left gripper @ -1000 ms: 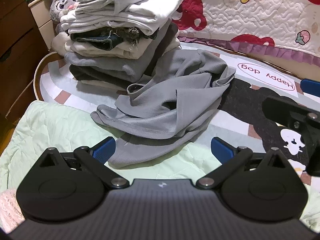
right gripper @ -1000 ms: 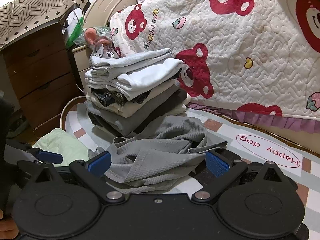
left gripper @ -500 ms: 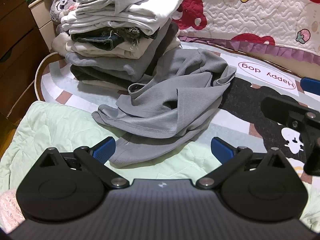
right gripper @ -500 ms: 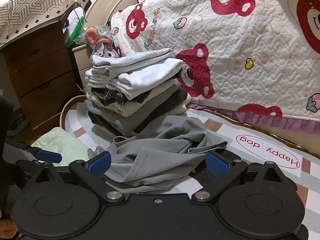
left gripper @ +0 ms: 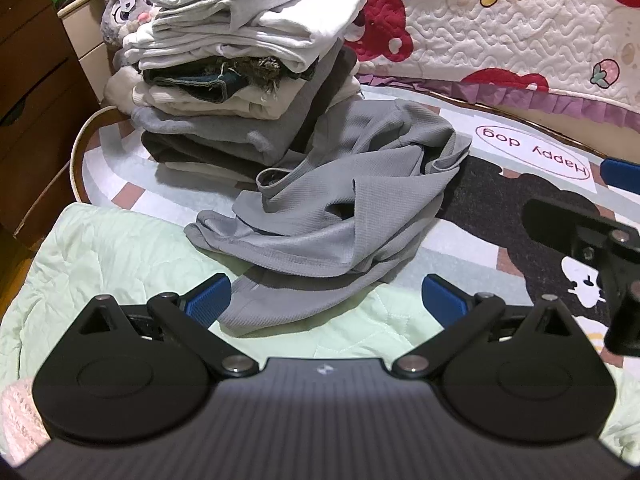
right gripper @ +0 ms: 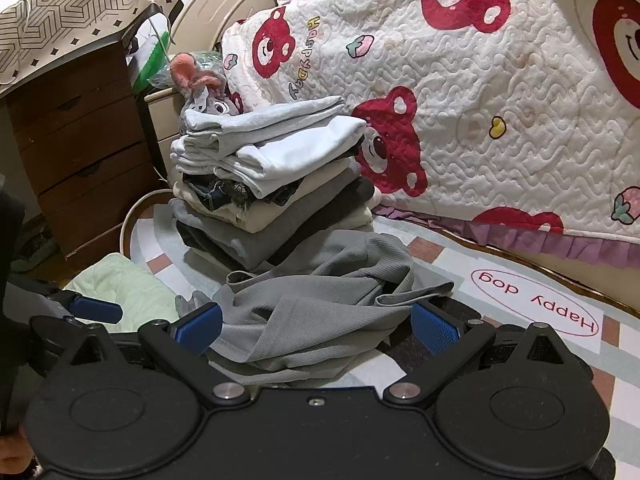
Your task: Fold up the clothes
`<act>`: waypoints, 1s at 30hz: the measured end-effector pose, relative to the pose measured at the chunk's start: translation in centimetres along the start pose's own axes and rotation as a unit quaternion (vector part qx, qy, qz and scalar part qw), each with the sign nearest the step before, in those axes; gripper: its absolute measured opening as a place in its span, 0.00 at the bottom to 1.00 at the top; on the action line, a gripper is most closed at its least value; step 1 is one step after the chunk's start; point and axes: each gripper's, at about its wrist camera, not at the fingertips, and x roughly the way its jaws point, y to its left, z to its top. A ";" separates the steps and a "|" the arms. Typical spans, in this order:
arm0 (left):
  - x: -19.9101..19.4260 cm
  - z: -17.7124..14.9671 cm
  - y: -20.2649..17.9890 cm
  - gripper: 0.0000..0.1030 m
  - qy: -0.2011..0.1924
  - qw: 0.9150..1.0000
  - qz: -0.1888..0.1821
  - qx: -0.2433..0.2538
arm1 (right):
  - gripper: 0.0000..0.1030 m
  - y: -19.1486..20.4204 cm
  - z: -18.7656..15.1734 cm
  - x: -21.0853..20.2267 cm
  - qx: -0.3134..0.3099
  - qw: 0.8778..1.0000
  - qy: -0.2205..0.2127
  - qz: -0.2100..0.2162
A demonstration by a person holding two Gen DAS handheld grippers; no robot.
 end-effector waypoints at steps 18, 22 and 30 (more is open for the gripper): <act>0.2 -0.3 0.0 1.00 0.004 1.000 0.004 0.003 | 0.99 -0.2 -0.2 0.0 0.000 1.000 0.001 -0.002; 0.2 -0.4 -0.1 1.00 0.007 1.000 0.002 0.005 | 0.99 -0.2 -0.2 0.0 0.001 1.000 0.002 -0.003; 0.3 -0.5 -0.2 1.00 0.012 1.000 0.001 0.005 | 0.99 -0.3 -0.4 0.0 0.001 1.000 0.005 -0.005</act>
